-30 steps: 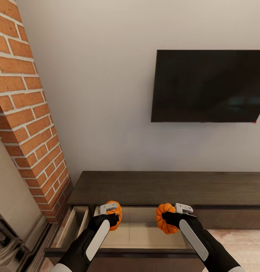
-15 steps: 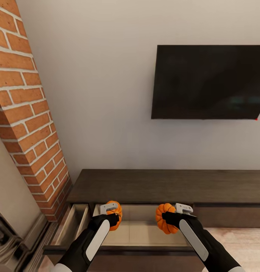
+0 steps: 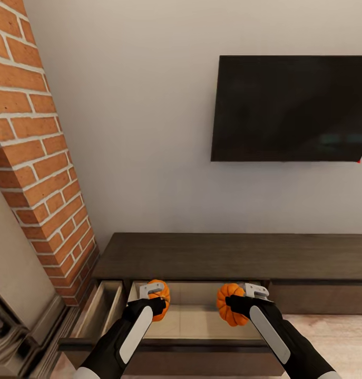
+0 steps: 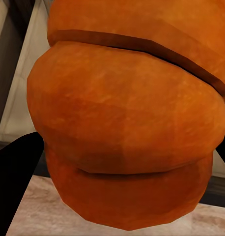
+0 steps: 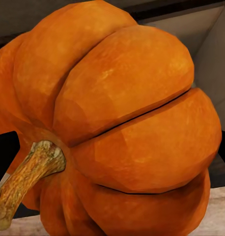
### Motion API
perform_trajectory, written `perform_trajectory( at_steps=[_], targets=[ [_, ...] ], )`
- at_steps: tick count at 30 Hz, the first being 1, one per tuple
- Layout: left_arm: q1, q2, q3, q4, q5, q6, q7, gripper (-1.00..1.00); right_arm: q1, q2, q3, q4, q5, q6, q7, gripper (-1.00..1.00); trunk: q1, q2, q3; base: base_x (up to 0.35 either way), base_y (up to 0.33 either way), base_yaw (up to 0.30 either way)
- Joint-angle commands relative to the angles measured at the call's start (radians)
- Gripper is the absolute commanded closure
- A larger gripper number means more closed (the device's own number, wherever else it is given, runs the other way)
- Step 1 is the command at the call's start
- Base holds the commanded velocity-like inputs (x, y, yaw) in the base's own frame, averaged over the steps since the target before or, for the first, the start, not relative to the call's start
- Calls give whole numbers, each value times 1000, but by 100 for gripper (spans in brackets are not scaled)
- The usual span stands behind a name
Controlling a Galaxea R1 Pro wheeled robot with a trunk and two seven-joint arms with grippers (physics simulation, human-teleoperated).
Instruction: Place each of the two pumpkins and all three candles from the living room inside a cabinet in the living room (use any cabinet), then make sure every cabinet is closed, and position the cauldron so it is next to a table in the living room.
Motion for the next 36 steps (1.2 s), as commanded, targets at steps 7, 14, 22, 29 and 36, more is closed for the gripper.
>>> perform_trajectory(
  at_steps=[7,14,22,29,36],
  targets=[
    [-1,1,-2,-1,9,0,12,100,-1,-1,4,-2,-11,-1,-12,100,27,-50,-23,0,0,0],
    [-1,0,-2,-1,9,-1,12,100,-1,-1,5,-2,-11,-1,-12,100,46,-85,-39,0,0,0],
    [-1,0,-3,-1,9,1,11,100,-1,-1,5,-2,-11,-1,-12,100,46,-85,-39,0,0,0],
    [-1,0,-3,-1,10,1,10,100,-1,-1,4,-2,-11,-1,-10,100,46,-85,-39,69,0,0],
    [-1,0,-3,-1,10,2,10,100,-1,-1,4,-2,-11,-1,-10,100,46,-85,-39,138,0,0]
  ],
)
